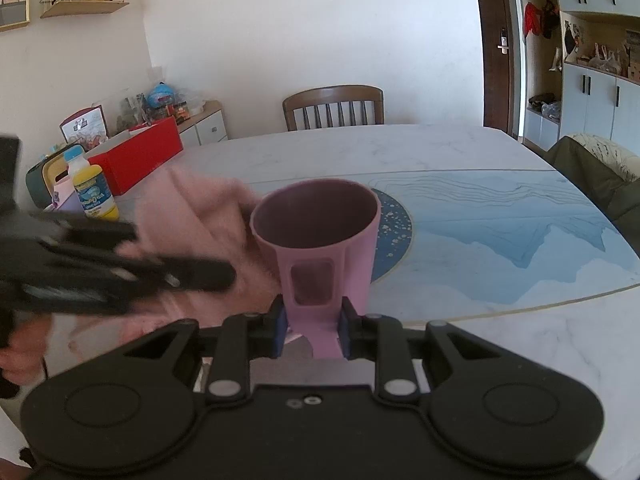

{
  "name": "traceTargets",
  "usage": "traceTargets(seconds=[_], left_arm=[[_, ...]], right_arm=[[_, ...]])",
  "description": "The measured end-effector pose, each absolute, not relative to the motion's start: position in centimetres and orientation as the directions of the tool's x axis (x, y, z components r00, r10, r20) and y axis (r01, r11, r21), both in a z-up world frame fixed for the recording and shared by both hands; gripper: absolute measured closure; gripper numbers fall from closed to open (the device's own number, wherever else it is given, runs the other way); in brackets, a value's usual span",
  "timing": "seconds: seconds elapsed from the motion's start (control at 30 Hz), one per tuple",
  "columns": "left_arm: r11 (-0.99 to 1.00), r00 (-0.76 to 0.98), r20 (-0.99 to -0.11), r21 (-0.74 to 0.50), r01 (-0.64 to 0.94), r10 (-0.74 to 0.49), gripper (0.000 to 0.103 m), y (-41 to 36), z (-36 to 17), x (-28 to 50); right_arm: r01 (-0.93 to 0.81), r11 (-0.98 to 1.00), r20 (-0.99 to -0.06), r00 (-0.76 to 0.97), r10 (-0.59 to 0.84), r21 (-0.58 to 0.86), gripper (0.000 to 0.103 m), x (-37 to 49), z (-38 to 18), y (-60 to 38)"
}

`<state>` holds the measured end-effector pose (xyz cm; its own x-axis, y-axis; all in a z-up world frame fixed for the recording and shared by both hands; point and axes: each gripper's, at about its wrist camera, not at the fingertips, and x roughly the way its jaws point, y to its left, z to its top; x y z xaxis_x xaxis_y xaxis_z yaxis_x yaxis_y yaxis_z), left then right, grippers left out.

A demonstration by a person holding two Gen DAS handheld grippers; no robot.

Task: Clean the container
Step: 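Lift the pink towel with the left gripper while the right gripper holds the cup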

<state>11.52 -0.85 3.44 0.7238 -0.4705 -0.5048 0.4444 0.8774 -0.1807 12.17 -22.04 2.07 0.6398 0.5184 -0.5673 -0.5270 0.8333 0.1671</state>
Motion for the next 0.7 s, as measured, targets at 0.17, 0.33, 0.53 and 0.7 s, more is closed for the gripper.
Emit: traceTargets(seconds=[0.17, 0.33, 0.53, 0.7], left_arm=[[0.865, 0.708, -0.51, -0.179, 0.468, -0.489, 0.072, -2.1, 3.0, 12.7], [0.87, 0.69, -0.538, -0.214, 0.444, -0.485, 0.072, -1.7, 1.3, 14.0], [0.9, 0.676, -0.598, -0.218, 0.379, -0.43, 0.073, -0.7, -0.9, 15.4], [0.884, 0.684, -0.563, -0.238, 0.402, -0.463, 0.073, 0.2, 0.3, 14.1]], right_arm=[[-0.533, 0.831, -0.573, 0.635, 0.519, 0.163, 0.079, 12.0, 2.0, -22.1], [-0.536, 0.83, -0.577, 0.634, 0.515, 0.153, 0.079, 11.8, 1.8, -22.3], [-0.533, 0.831, -0.579, 0.633, 0.514, 0.155, 0.08, 11.8, 1.8, -22.5], [-0.524, 0.835, -0.576, 0.634, 0.516, 0.171, 0.08, 12.0, 1.9, -22.7]])
